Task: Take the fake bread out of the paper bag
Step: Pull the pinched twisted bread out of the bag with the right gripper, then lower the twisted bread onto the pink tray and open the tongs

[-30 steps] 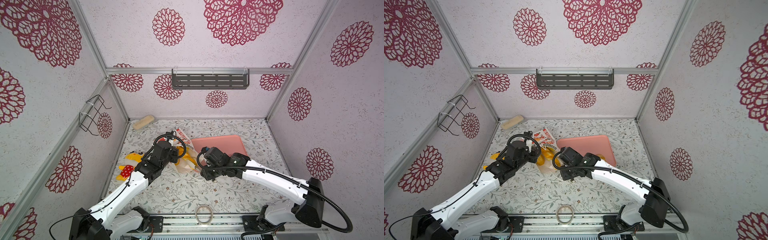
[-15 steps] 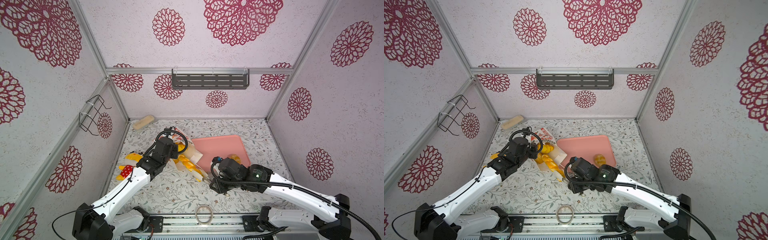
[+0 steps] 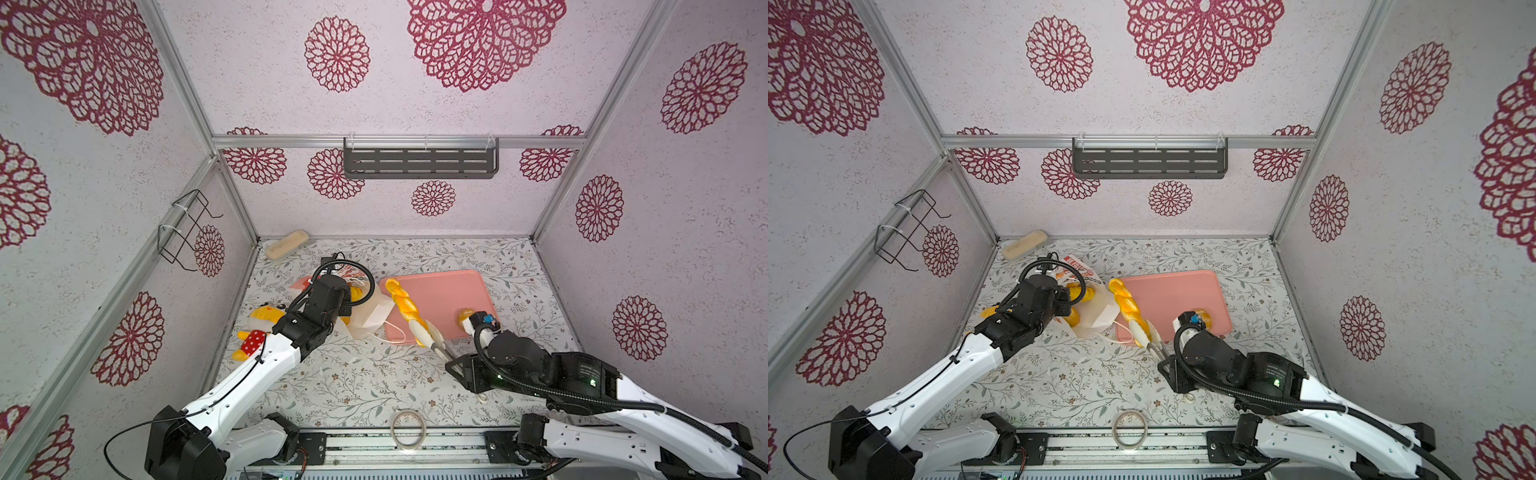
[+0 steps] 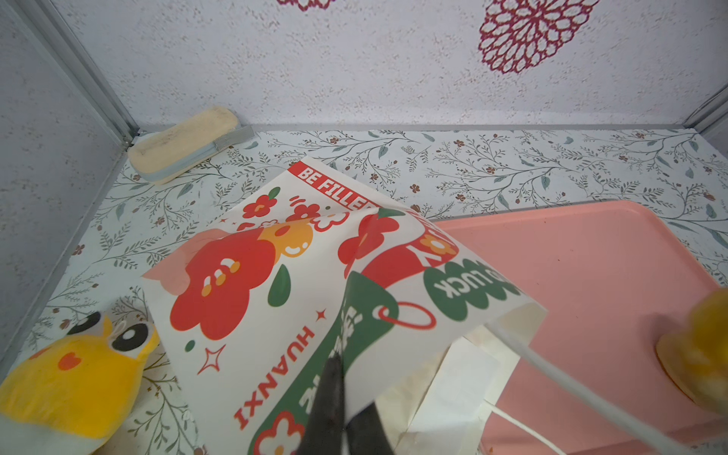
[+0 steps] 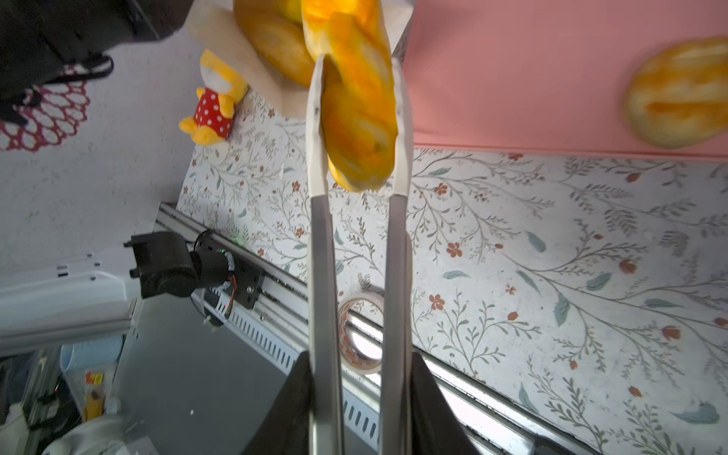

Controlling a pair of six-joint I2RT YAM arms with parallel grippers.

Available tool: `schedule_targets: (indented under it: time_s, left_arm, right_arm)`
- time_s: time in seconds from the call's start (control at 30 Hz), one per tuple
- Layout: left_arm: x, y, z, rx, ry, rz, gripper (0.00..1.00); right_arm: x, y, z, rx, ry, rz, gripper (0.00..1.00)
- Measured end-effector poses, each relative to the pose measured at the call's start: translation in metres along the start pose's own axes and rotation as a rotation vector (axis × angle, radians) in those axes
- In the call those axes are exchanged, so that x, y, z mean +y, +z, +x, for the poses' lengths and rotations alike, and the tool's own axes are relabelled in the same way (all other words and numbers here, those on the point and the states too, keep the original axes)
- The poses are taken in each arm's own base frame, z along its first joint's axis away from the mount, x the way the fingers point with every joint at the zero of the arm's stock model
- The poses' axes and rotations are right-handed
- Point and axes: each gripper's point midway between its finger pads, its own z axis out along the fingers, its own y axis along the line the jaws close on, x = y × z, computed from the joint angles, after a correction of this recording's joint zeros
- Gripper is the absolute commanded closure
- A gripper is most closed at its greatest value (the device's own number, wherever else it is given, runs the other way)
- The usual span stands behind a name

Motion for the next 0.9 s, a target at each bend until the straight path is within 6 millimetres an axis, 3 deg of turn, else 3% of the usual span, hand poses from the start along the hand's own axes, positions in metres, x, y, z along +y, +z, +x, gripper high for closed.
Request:
schedule_targets:
  time_s: [0.13,0.23,0.33,0.47,0.6,0.9]
  left_arm:
    - [0.001,-0.001,0.000,0.000,0.007,0.002,1.00]
    - [0.003,-0.006,-0.002,-0.003,0.013,0.005,1.00]
    - [0.008,-0.014,-0.004,-0.010,0.010,0.003,1.00]
    - [0.016,-0.024,-0.007,-0.019,0.001,0.000,1.00]
    - [0.023,-0.031,-0.009,-0.023,-0.008,-0.005,1.00]
    - [0.031,-0.034,-0.012,-0.024,-0.029,-0.004,1.00]
  right_arm:
    - [-0.013,0.001,-0.030,-0.086,0.046,0.122,1.00]
    - [-0.031,0.015,-0.050,-0.118,0.090,0.214,1.00]
    - [-0.052,0.045,-0.058,-0.089,0.126,0.284,1.00]
    - [-0.073,0.086,-0.047,0.004,0.129,0.339,1.00]
    - [-0.067,0.117,-0.035,0.074,0.117,0.285,1.00]
    - [-0.045,0.154,-0.030,0.109,0.128,0.152,1.00]
